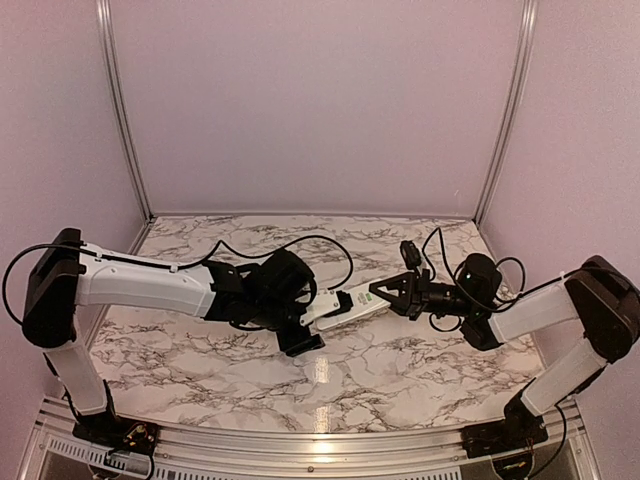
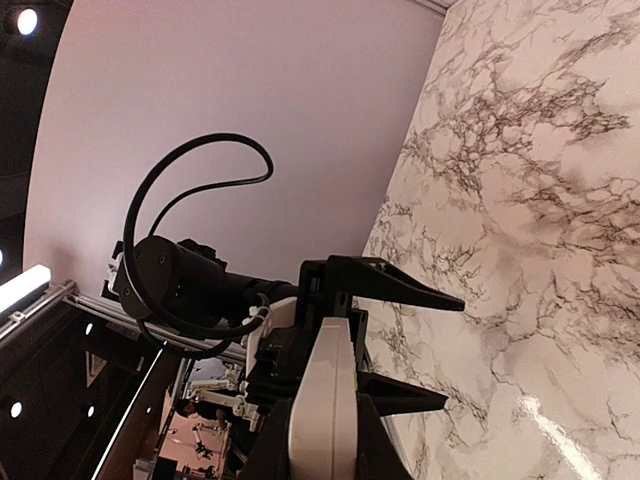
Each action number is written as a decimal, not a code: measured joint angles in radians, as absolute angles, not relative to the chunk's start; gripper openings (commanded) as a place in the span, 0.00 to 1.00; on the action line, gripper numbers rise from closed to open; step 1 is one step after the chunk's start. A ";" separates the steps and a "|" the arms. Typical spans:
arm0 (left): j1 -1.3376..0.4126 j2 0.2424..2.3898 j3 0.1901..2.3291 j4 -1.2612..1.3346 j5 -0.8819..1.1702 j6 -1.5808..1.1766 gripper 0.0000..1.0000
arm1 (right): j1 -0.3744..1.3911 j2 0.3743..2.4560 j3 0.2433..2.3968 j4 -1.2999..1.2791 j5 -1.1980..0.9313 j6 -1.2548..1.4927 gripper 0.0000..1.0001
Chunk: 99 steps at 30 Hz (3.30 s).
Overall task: Load the batteries into the remote control
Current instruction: Load the battery cover onto the remote control without the battery cover, then press the battery cover on the remote control.
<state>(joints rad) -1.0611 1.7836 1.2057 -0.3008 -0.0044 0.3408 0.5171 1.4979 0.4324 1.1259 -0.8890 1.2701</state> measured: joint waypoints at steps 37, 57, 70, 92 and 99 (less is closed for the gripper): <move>-0.996 1.407 0.864 -0.008 0.199 0.019 0.99 | 0.477 1.465 0.459 1.103 -0.930 1.204 0.00; -0.928 1.509 0.772 0.589 0.511 -0.673 0.76 | 0.490 1.466 0.462 1.221 -0.942 1.251 0.00; -0.928 1.552 0.805 0.591 0.542 -0.710 0.45 | 0.514 1.480 0.475 1.289 -0.956 1.290 0.00; -0.924 1.563 0.871 0.496 0.676 -0.608 0.03 | 0.522 1.404 0.494 1.173 -1.021 1.173 0.48; -0.924 1.555 0.947 0.289 0.743 -0.460 0.01 | 0.553 1.293 0.647 0.656 -1.081 0.807 0.46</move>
<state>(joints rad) -0.9237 1.5547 0.9474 0.2893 0.7429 -0.4603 0.5526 1.2934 0.6472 0.6556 -1.0809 0.8066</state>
